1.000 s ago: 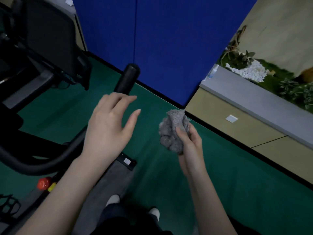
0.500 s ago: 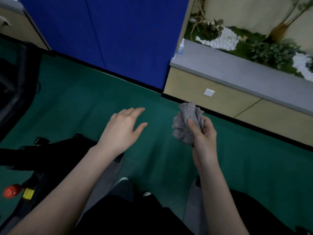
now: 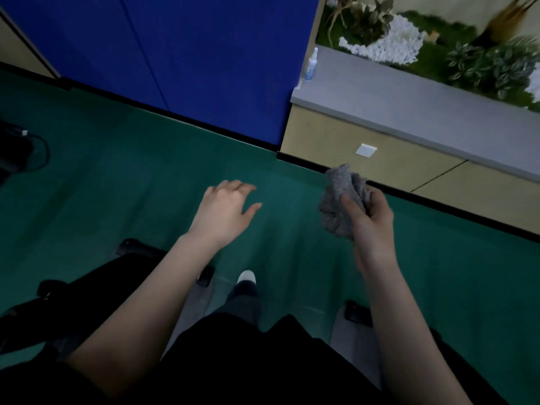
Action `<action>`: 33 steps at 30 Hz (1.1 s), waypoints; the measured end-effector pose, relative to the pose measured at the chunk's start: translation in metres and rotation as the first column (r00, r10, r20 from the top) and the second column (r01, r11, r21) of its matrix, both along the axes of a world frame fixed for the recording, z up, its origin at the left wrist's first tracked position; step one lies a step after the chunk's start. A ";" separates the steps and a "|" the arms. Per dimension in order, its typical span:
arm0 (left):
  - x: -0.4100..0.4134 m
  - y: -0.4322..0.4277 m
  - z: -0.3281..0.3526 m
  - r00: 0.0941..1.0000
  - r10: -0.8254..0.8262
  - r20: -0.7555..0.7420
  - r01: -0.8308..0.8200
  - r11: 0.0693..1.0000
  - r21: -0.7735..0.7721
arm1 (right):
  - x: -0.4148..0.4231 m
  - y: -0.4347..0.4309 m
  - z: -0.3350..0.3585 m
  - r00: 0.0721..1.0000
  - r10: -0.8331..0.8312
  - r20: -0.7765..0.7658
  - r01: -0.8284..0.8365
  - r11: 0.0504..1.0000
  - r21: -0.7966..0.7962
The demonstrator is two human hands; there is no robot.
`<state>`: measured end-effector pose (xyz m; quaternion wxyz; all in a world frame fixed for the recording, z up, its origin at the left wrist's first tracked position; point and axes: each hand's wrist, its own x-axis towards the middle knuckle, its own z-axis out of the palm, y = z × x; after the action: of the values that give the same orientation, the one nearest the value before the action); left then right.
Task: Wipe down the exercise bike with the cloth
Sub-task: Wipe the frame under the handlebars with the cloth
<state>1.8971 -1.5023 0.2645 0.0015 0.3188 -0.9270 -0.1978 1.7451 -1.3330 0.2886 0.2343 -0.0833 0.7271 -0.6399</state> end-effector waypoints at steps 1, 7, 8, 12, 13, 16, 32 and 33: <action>-0.005 -0.014 -0.002 1.000 0.019 0.011 -0.019 0.999 0.032 | -0.004 -0.014 0.000 1.000 0.018 -0.016 -0.018 1.000 0.018; -0.013 -0.086 -0.018 0.990 0.105 0.097 -0.114 0.990 0.084 | -0.030 -0.085 -0.004 0.995 0.086 -0.055 -0.082 0.994 0.065; -0.011 -0.094 -0.021 0.985 0.127 0.118 -0.138 0.987 0.087 | -0.034 -0.095 -0.005 0.993 0.110 -0.051 -0.107 0.992 0.074; -0.005 -0.120 -0.034 0.956 0.200 0.214 -0.226 0.969 0.100 | -0.053 -0.135 -0.014 0.970 0.238 -0.047 -0.230 0.965 0.125; -0.004 -0.125 -0.037 0.948 0.218 0.233 -0.247 0.964 0.099 | -0.057 -0.146 -0.017 0.962 0.271 -0.041 -0.263 0.955 0.137; -0.004 -0.141 -0.045 0.916 0.293 0.274 -0.330 0.938 0.102 | -0.073 -0.179 -0.027 0.936 0.353 -0.004 -0.347 0.924 0.160; -0.099 -0.241 -0.053 0.724 0.567 0.392 -0.634 0.772 0.054 | -0.246 -0.388 -0.036 0.778 0.625 0.069 -0.627 0.763 0.159; -0.100 -0.245 -0.052 0.715 0.579 0.392 -0.646 0.762 0.051 | -0.248 -0.402 -0.036 0.774 0.628 0.075 -0.632 0.761 0.147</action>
<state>1.7974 -1.7475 0.2121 -0.1285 0.6374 -0.7301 -0.2102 1.4972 -1.7346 0.2529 0.4493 -0.2962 0.7045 -0.4627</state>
